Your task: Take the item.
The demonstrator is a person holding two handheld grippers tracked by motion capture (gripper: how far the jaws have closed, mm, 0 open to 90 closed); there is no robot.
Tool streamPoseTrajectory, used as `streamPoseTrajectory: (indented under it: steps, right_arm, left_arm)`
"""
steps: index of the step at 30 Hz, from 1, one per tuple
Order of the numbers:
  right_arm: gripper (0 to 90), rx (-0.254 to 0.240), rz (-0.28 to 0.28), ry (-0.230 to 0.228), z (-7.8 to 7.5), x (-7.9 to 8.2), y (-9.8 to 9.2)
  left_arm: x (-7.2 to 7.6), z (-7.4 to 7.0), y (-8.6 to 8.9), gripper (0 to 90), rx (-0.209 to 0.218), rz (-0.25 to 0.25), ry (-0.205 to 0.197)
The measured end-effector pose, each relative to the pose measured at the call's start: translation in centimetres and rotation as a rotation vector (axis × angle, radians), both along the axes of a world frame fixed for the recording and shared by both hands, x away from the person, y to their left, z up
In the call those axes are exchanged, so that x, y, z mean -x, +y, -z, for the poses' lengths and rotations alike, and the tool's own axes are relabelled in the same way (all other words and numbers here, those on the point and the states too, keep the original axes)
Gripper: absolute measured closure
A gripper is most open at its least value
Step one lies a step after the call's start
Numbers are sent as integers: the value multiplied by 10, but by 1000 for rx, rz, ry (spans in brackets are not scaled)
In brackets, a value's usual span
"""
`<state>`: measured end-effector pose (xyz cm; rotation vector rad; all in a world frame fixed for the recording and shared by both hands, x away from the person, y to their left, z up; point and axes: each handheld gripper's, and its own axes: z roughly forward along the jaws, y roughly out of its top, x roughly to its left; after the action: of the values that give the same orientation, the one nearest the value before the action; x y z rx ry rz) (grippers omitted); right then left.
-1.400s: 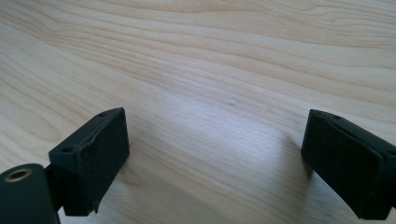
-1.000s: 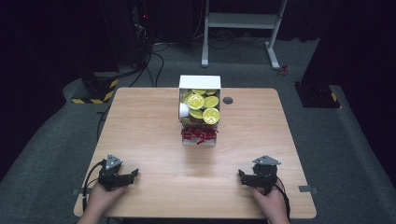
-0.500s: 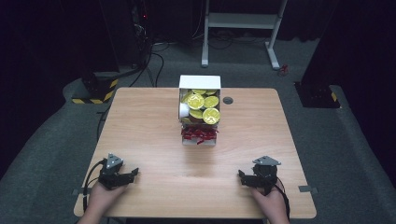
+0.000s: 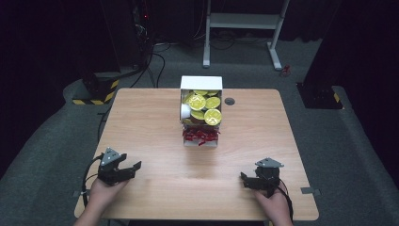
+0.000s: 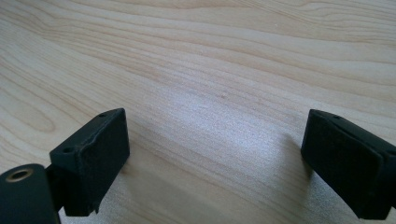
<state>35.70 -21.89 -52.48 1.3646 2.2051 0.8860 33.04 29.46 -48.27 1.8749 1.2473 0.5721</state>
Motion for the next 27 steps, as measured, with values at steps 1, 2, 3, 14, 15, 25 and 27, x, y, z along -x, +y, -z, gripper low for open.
streamPoseTrajectory:
  steps: [1,2,3,14,15,25,27]
  right_arm:
    - [78,1,-2,-1,0,0,0]
    - [78,0,0,0,0,0,0]
    - [78,0,0,1,0,0,0]
    - [76,3,-4,-1,0,0,0]
    - [75,2,-8,-1,0,-1,0]
    - [76,6,-13,-1,0,-3,0]
    - [76,6,-13,-1,0,-3,0]
  left_arm:
    - [0,-2,-1,278,-4,-4,-5]
    - [-1,-5,-2,278,-8,-5,-10]
    - [-1,-5,-2,277,-8,-5,-10]
    - [-1,-27,-14,276,31,-24,-55]
    - [-1,-29,-15,277,33,-27,-61]
    - [-3,-50,-26,282,30,-22,-100]
    - [-5,-54,-32,284,17,-16,-110]
